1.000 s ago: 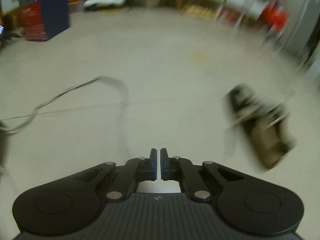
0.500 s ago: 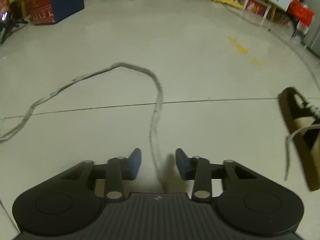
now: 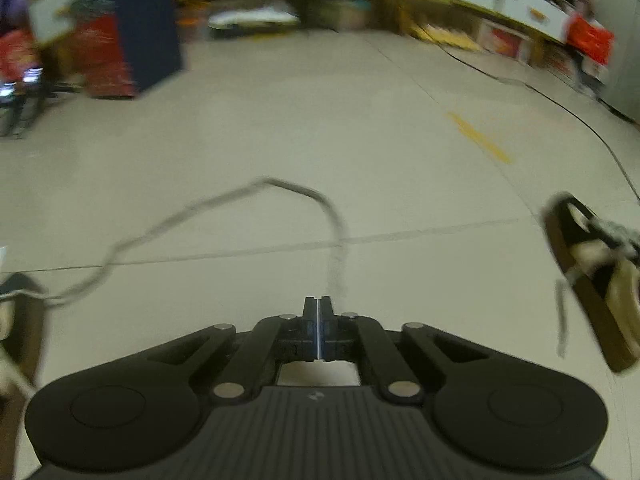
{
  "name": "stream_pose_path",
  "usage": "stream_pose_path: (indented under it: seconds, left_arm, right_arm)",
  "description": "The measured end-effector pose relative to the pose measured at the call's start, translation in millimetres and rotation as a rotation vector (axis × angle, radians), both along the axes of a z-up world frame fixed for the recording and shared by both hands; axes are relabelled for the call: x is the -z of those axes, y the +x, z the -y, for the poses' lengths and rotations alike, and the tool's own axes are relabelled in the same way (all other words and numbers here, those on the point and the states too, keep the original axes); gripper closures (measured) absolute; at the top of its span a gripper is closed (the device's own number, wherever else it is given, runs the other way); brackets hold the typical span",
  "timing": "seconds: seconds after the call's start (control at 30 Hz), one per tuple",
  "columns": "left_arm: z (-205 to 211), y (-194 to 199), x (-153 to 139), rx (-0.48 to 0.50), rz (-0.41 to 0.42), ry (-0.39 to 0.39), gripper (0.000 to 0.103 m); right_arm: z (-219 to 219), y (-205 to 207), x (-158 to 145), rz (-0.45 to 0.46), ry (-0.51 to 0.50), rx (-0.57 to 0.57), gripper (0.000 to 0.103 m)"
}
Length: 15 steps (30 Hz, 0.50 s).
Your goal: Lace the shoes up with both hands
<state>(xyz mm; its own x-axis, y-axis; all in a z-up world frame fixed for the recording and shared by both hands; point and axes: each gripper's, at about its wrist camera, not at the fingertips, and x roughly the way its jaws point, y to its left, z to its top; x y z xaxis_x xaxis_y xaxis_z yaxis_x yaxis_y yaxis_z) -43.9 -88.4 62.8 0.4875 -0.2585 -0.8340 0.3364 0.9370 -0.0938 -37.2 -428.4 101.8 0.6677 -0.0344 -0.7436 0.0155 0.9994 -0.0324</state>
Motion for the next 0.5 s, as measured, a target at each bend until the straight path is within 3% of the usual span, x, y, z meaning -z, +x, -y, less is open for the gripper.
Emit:
stream_pose_path:
  seconds: [0.03, 0.1, 0.17, 0.33, 0.5]
  left_arm:
    - [0, 0, 0, 0.003, -0.004, 0.008, 0.078]
    - [-2, 0, -1, 0.012, -0.021, 0.017, 0.077]
    - [-5, -3, -1, 0.021, -0.029, 0.025, 0.076]
    - [-8, -5, -2, 0.050, -0.026, 0.014, 0.076]
    - [-16, -5, -2, 0.082, -0.047, 0.030, 0.071]
  right_arm:
    - [-16, 3, 3, -0.004, -0.022, -0.085, 0.064]
    - [-52, 7, 11, -0.008, -0.081, -0.261, 0.051]
    - [-85, 11, 21, 0.004, -0.148, -0.382, 0.051]
    - [-143, 23, 33, 0.023, -0.153, -0.602, 0.053]
    - [-188, 31, 37, 0.130, -0.358, -0.871, 0.053]
